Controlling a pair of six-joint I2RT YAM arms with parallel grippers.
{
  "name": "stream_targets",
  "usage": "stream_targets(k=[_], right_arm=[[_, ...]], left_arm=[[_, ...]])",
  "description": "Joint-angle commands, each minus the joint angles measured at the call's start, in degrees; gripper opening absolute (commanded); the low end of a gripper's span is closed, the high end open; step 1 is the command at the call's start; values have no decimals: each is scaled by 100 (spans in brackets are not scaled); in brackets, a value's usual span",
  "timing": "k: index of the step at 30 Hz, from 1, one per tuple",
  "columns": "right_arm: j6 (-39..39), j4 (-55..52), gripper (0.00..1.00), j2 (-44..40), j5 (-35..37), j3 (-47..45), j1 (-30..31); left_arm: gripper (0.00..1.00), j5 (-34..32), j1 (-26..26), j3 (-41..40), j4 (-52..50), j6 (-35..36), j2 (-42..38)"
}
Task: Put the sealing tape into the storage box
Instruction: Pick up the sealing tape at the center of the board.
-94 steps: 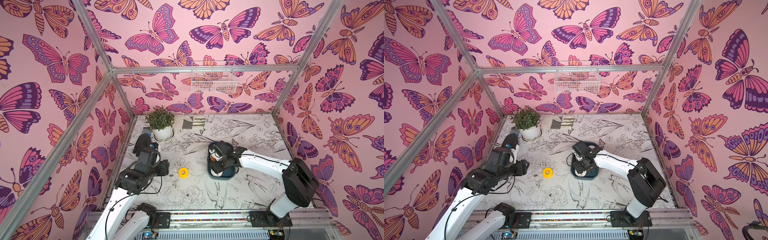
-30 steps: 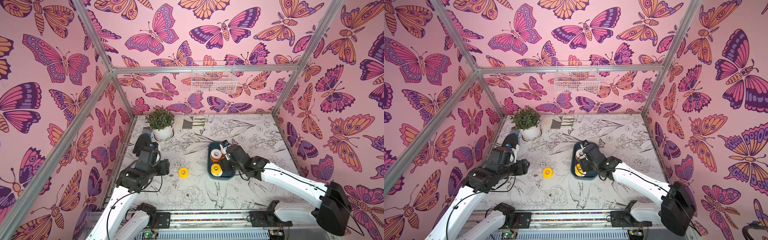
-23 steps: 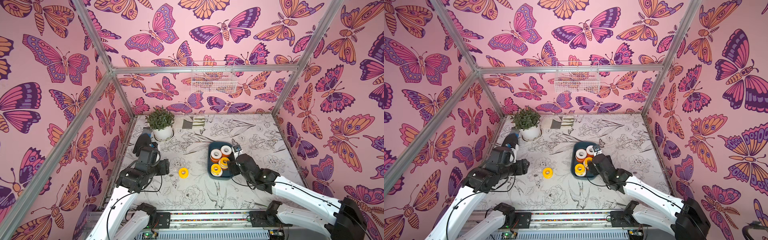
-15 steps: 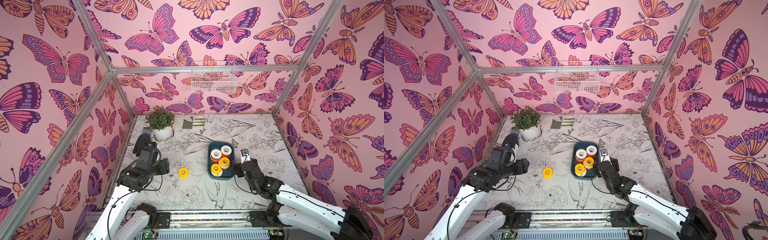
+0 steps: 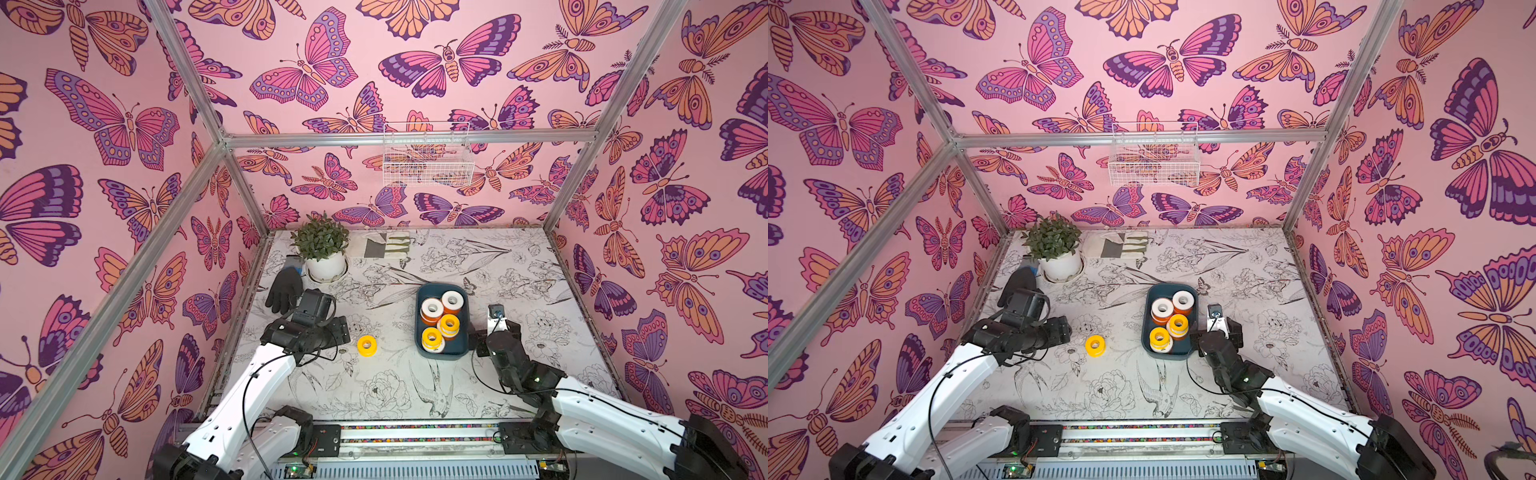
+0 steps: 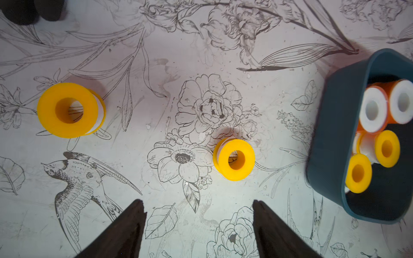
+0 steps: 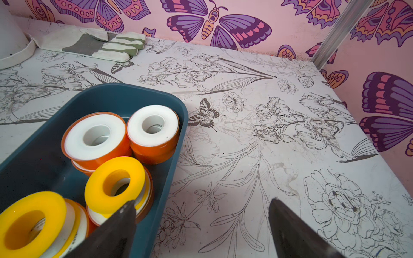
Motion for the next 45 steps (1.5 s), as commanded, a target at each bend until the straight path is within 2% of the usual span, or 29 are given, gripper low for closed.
stream_targets(k=[1, 6, 9, 16, 22, 27, 35, 45], right_arm=[[-70, 225, 96, -30, 88, -27, 13], [-131, 310, 96, 164, 0, 3, 12], [-141, 276, 96, 260, -26, 51, 18], [-147, 270, 96, 214, -71, 27, 13], [-158, 264, 96, 289, -106, 65, 14], [-163, 266, 97, 336, -150, 74, 12], [-167, 205, 96, 445, -202, 139, 13], [-141, 55, 96, 692, -282, 298, 12]], left_arm=[[80, -815, 30, -257, 268, -366, 184], [89, -2127, 62, -440, 380, -900, 330], [91, -2345, 332, -455, 512, -913, 519], [93, -1826, 1358, -431, 1023, -911, 1238], [93, -1534, 1769, -328, 1324, -965, 1970], [95, -1201, 2007, -134, 1398, -932, 2507], [92, -1178, 2102, 113, 1535, -906, 3068], [78, -1059, 2271, 269, 1535, -815, 3299]])
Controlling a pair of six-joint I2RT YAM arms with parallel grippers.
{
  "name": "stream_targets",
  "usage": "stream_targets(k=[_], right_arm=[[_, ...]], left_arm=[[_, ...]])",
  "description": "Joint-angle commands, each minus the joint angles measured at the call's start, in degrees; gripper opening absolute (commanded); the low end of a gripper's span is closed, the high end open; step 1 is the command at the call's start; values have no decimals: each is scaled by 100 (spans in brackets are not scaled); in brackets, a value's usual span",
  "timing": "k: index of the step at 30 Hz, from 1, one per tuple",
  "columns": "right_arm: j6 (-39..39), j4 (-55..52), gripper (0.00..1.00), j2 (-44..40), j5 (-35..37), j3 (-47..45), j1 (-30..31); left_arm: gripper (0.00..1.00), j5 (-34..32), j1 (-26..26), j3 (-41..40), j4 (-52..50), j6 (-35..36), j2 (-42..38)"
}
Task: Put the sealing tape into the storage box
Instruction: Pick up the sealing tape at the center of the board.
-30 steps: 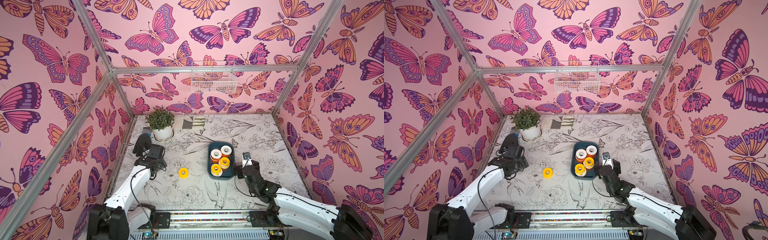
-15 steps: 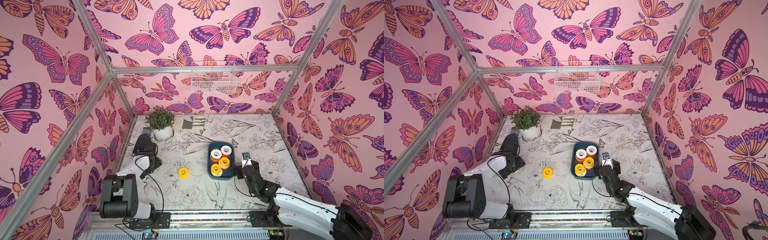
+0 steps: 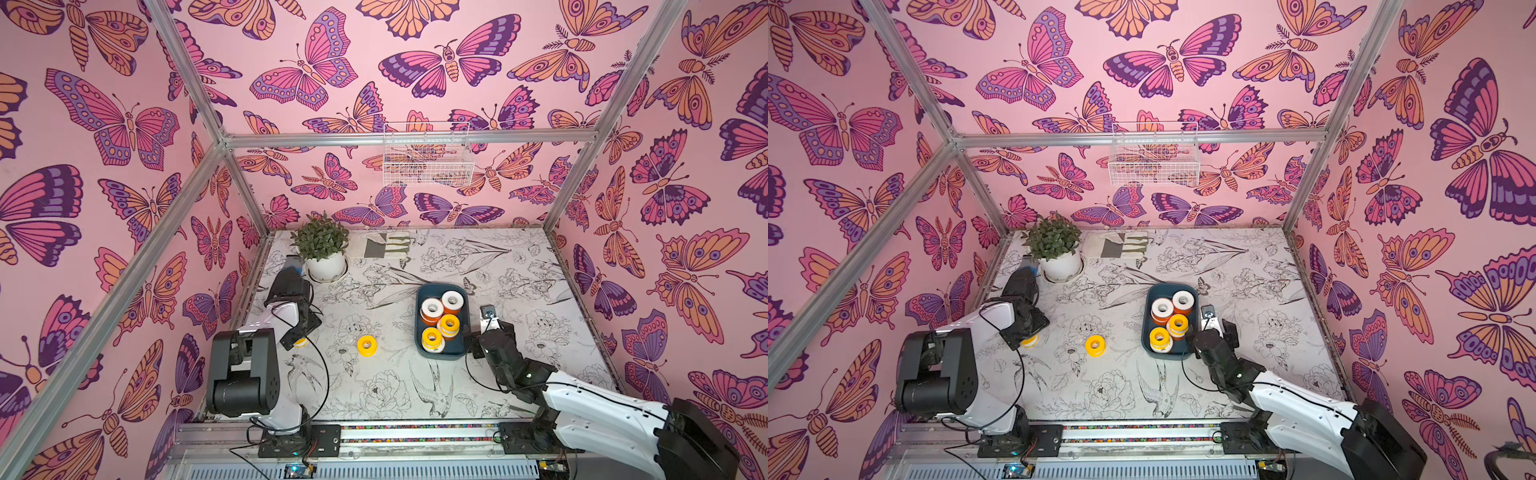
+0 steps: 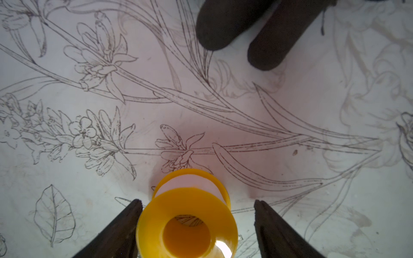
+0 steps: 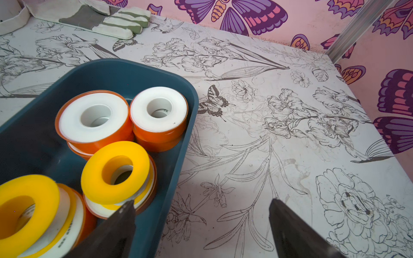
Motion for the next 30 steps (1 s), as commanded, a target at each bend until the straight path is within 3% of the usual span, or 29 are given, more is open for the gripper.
stream_targets(k=[1, 14, 21, 30], right_arm=[[-37, -104, 96, 35, -61, 197, 16], [-10, -104, 96, 2, 22, 179, 19], [-12, -109, 96, 35, 21, 194, 20], [16, -71, 96, 55, 57, 188, 20]], left_arm=[[77, 87, 84, 101, -21, 88, 120], [62, 575, 93, 151, -89, 261, 287], [55, 1051, 25, 198, -157, 373, -47], [53, 1361, -970, 418, -425, 457, -822]])
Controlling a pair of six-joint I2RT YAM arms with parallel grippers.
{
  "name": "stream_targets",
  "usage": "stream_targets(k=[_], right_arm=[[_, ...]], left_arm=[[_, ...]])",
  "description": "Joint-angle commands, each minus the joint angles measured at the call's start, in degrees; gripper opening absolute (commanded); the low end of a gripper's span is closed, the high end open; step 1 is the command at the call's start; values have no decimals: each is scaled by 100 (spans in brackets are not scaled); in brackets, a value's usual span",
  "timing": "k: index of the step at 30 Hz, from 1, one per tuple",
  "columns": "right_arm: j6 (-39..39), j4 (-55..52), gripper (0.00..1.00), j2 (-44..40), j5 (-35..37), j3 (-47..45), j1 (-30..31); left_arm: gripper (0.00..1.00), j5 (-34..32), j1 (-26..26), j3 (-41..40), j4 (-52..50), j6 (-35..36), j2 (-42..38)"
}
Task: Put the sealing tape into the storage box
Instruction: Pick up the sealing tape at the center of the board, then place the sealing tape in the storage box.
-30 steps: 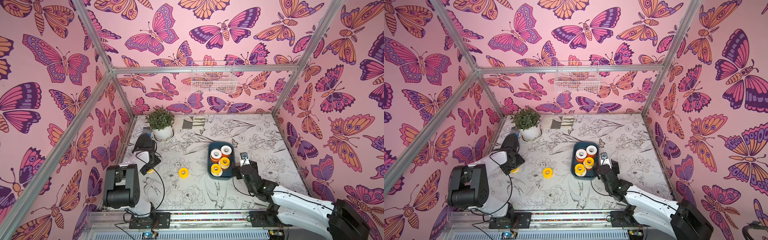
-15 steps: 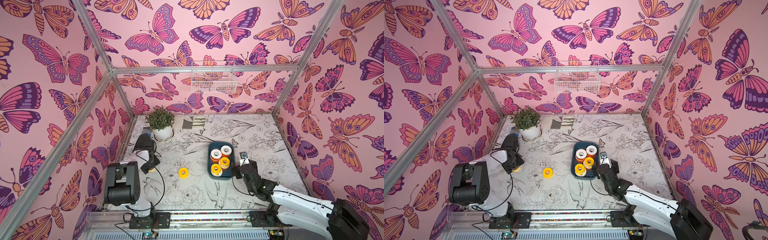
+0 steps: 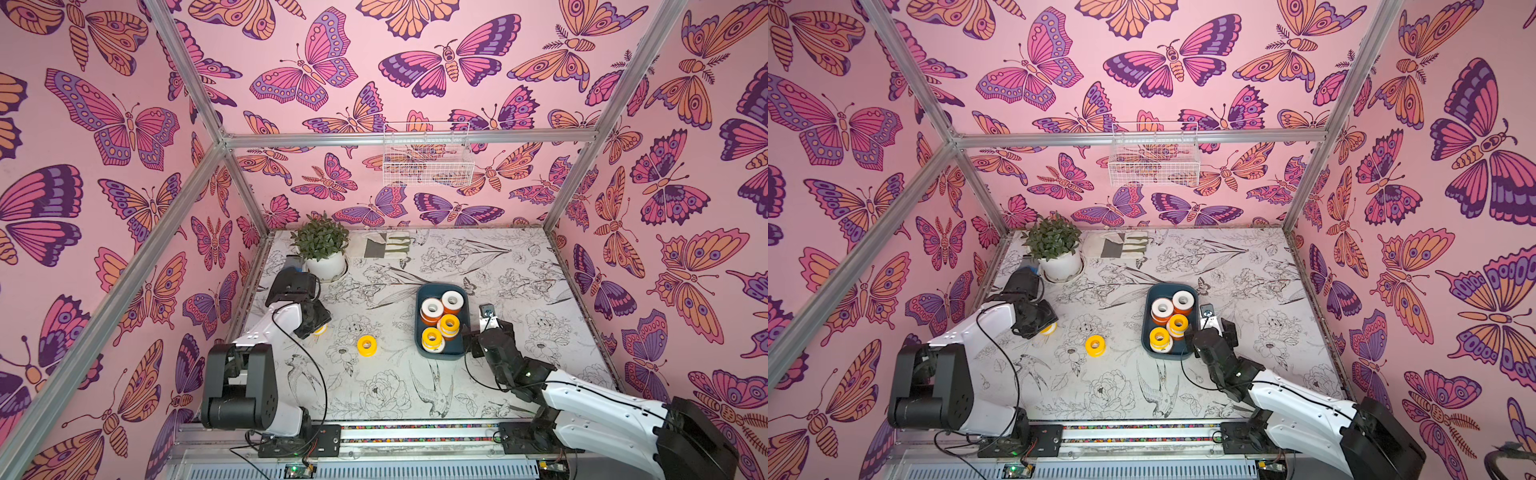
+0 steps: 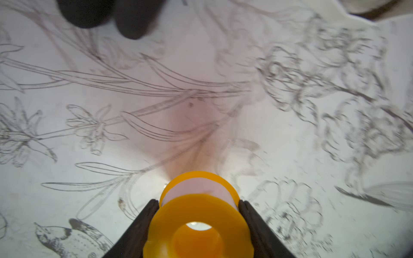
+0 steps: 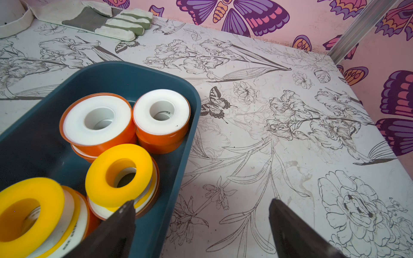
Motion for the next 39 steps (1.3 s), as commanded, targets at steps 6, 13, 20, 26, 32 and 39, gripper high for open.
stream_targets(k=[6, 13, 20, 26, 32, 39], right_arm=[[76, -73, 96, 11, 176, 127, 12], [120, -60, 95, -37, 297, 92, 13], [129, 62, 95, -201, 393, -30, 16], [125, 67, 95, -200, 398, -40, 14], [133, 81, 95, -183, 389, -40, 12], [139, 95, 95, -165, 372, -40, 16]], left_arm=[[53, 150, -1389, 725, -529, -72, -159], [53, 267, -2659, 2036, -697, -13, 706], [54, 311, -3475, 4102, -1264, 308, 2250], [54, 438, -3807, 5668, -1691, 469, 3511], [54, 505, -4012, 6837, -1918, 481, 4463], [54, 631, -4218, 8132, -2244, 517, 5411]])
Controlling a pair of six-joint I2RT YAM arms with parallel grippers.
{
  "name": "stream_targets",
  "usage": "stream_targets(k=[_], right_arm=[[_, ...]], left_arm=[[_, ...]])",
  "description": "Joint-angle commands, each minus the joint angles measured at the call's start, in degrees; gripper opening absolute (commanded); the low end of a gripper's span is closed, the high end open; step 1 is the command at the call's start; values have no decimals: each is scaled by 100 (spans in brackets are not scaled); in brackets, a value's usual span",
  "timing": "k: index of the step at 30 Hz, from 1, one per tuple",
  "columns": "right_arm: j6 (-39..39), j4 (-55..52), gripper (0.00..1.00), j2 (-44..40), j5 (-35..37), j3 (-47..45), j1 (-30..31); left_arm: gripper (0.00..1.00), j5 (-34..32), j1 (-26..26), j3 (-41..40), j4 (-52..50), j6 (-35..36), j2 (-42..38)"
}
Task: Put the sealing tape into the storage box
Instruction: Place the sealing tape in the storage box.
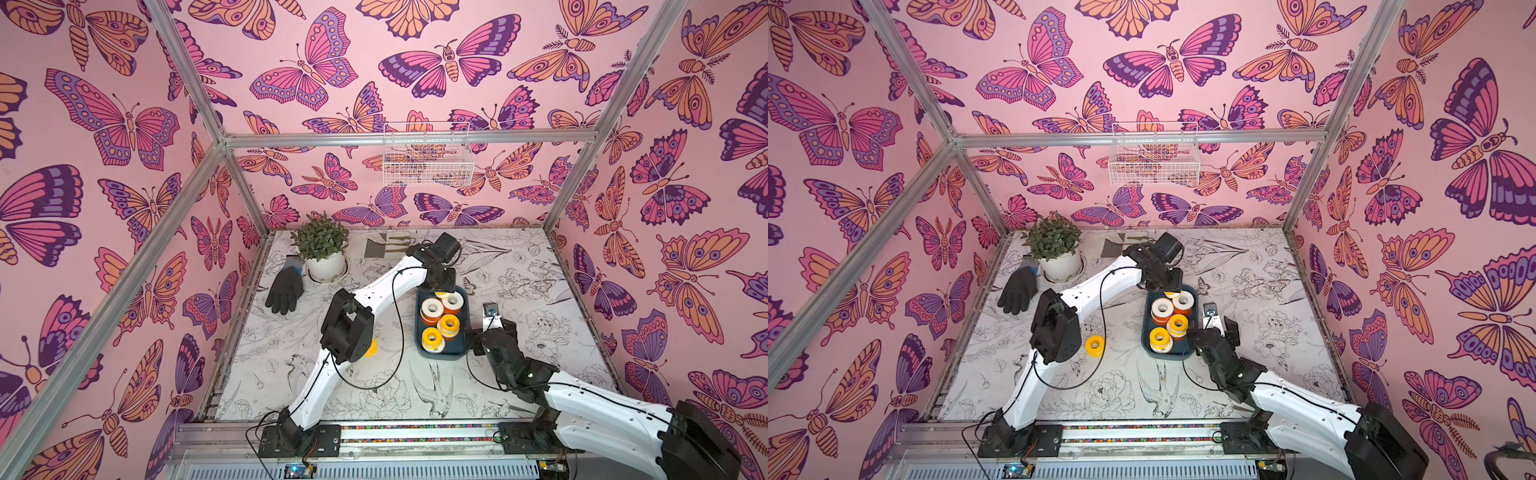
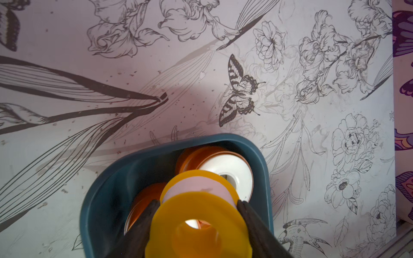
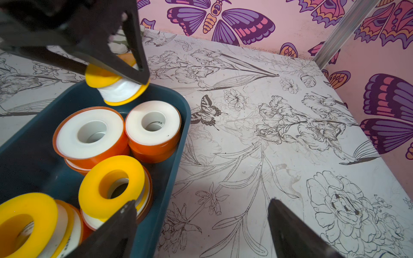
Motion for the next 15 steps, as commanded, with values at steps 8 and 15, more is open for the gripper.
stream_targets(k=[8, 15], right_arm=[[105, 56, 94, 63, 118, 0, 16], [97, 62, 94, 92, 99, 8, 13]], left_arm=[[55, -164, -258, 728, -520, 230, 540], [56, -140, -275, 822, -524, 258, 676]])
